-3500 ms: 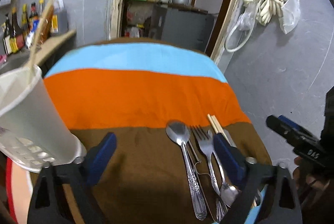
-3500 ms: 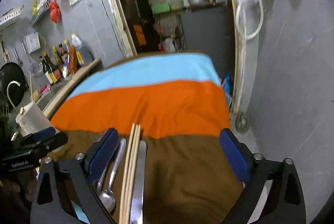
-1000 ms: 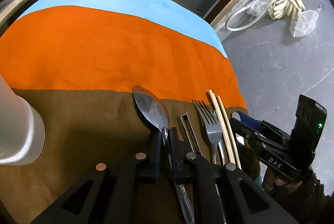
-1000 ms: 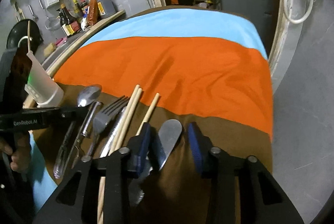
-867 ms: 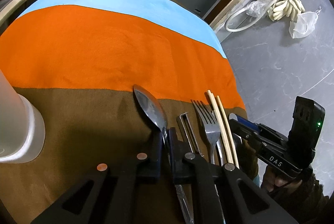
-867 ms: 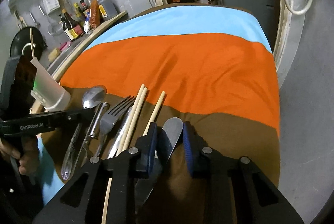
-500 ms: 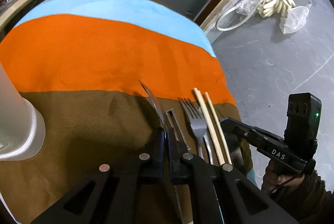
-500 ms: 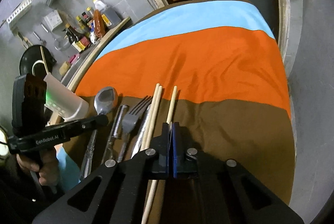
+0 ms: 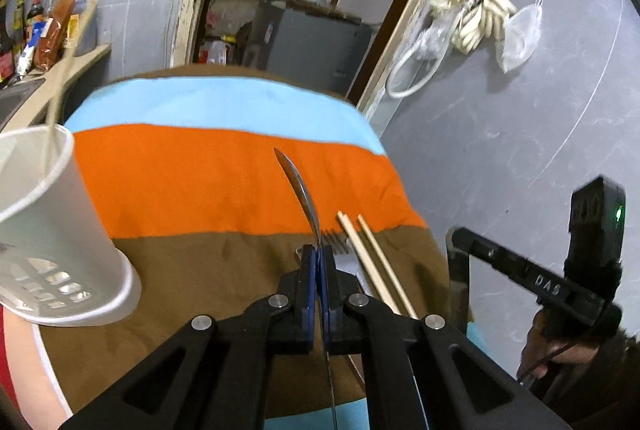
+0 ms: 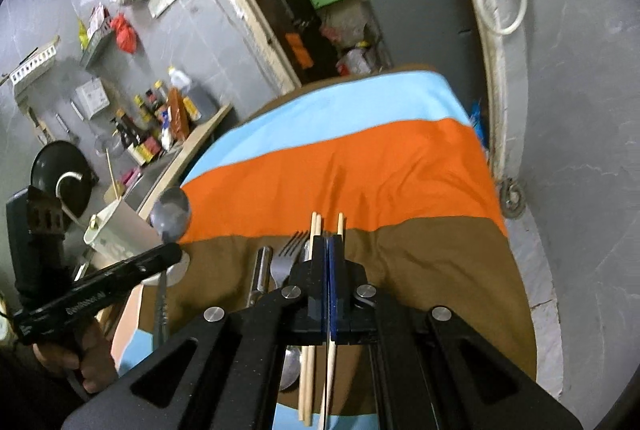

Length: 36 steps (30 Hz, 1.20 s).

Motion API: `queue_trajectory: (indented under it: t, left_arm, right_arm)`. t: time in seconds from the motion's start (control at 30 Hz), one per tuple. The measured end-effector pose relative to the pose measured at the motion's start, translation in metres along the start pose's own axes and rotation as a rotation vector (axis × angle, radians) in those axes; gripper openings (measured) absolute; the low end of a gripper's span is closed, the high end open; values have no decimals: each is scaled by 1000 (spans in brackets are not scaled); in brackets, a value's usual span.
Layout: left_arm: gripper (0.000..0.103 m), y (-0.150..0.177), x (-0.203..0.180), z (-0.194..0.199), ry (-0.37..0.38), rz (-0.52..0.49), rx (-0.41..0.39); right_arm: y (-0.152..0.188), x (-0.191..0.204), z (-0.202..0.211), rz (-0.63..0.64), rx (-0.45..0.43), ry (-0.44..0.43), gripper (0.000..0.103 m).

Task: Organize utensils
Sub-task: 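Lift the knife and chopstick and carry both over the white basket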

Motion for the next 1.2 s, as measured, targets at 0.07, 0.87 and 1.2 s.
queue_trajectory:
  t: [0.07, 0.87, 1.2]
  left_arm:
    - [3, -9, 2, 13, 10, 2, -29]
    - [3, -111, 95, 171, 22, 84, -333]
    - [3, -137, 176, 219, -116, 146, -475]
  right_arm:
    - [-4, 2, 11, -10, -30, 19, 1]
    - [-76, 116, 111, 75, -298, 92, 1]
    - [-113, 235, 110, 193, -374, -98, 1]
Point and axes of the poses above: each gripper's, at about its wrist camera, not at the fingertips, and z roughly against the way its jaws point, x to its left, y to its underside, the point moved 9 cm from there along -z, roughly the way its jaws point, and after that the axes turned 7 degrees about y, right-handed, at the moved point
